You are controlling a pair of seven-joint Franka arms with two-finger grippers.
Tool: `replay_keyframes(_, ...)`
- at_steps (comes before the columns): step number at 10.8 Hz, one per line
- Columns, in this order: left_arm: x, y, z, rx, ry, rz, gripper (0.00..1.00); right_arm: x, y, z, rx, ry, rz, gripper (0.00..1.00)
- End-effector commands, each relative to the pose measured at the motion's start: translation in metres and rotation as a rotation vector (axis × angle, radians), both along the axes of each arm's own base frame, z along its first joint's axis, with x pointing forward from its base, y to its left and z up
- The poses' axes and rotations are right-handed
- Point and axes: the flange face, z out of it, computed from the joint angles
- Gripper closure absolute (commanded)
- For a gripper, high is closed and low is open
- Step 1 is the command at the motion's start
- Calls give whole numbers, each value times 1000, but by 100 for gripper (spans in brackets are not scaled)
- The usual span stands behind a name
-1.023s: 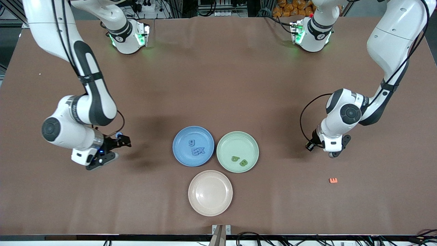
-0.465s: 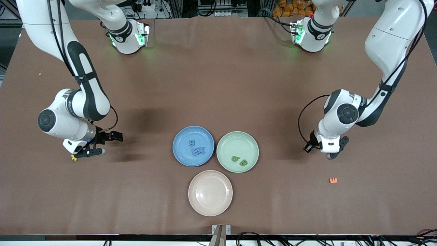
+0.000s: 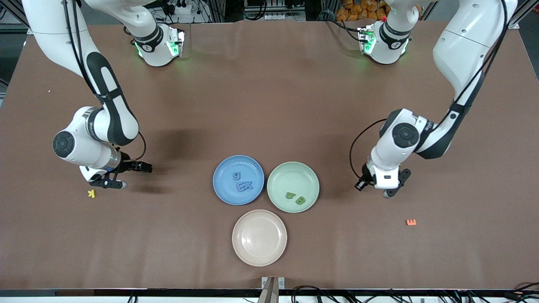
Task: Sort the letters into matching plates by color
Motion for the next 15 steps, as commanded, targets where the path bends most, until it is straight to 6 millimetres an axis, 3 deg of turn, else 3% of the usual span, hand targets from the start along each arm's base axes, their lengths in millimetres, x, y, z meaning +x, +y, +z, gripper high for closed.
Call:
replay_keyframes(1,5,-50,9,-30,-35,22,100,-22,2,-16,-33,-22,-50,0)
replay_keyframes(3,-4,-93,8,-55,-36,23,100,-30,1,-22,-37,-13,-51,0)
replay_keyframes(5,-8,-117,17,-71,-54,7,100,-34,1,-25,-41,-17,-53,0)
replay_keyframes(6,-11,-124,12,-77,-48,3,100,-37,1,-29,-45,-26,-51,10)
replay_keyframes(8,-19,-141,8,-81,-41,-24,100,-37,6,-29,-47,-29,-44,40)
replay_keyframes(10,-32,-166,9,-98,-31,-28,100,-36,11,-32,-51,-38,-33,60)
replay_keyframes(11,-30,-173,16,-109,-42,-3,60,-37,12,-33,-52,-38,-30,67)
replay_keyframes(12,-31,-176,17,-107,-47,-8,8,-37,13,-33,-52,-38,-32,73)
replay_keyframes(13,-32,-177,17,-102,-44,-9,0,-37,13,-34,-53,-38,-30,79)
replay_keyframes(15,-30,-164,14,-56,-14,7,0,-36,15,-33,-52,-38,-24,83)
